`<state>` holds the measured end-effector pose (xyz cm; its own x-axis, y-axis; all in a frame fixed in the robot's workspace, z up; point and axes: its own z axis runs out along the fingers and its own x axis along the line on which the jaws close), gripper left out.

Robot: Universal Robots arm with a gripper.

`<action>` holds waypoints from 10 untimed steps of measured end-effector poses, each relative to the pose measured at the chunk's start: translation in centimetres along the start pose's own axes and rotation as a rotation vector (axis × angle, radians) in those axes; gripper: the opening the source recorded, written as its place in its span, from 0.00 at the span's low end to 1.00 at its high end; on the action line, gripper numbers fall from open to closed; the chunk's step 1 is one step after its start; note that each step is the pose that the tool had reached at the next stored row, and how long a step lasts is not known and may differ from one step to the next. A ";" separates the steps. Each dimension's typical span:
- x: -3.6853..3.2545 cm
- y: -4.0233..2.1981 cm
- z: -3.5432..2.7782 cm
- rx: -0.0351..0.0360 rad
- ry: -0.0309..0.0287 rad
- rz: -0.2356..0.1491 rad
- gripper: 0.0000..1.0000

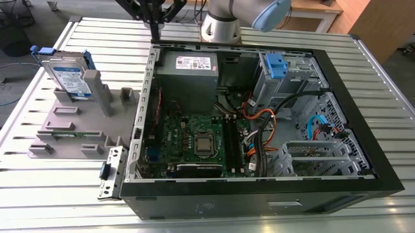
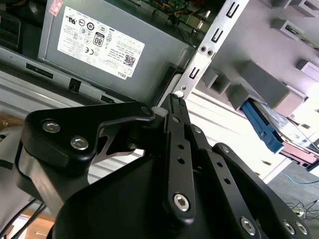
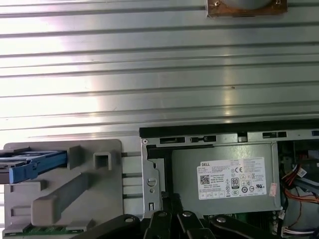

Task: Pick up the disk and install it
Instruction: 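Reach for the disk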

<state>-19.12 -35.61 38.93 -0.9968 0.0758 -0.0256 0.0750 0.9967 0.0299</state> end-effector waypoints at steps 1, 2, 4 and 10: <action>0.16 0.07 0.01 0.0000 0.0001 0.000 0.11; 0.31 0.14 0.03 0.0001 0.0001 0.000 0.11; 0.61 0.28 0.06 0.0001 0.0001 0.000 0.11; 1.46 0.58 0.16 -0.0002 -0.0001 0.000 0.11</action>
<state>-20.53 -34.91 38.75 -0.9968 0.0760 -0.0257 0.0752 0.9967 0.0301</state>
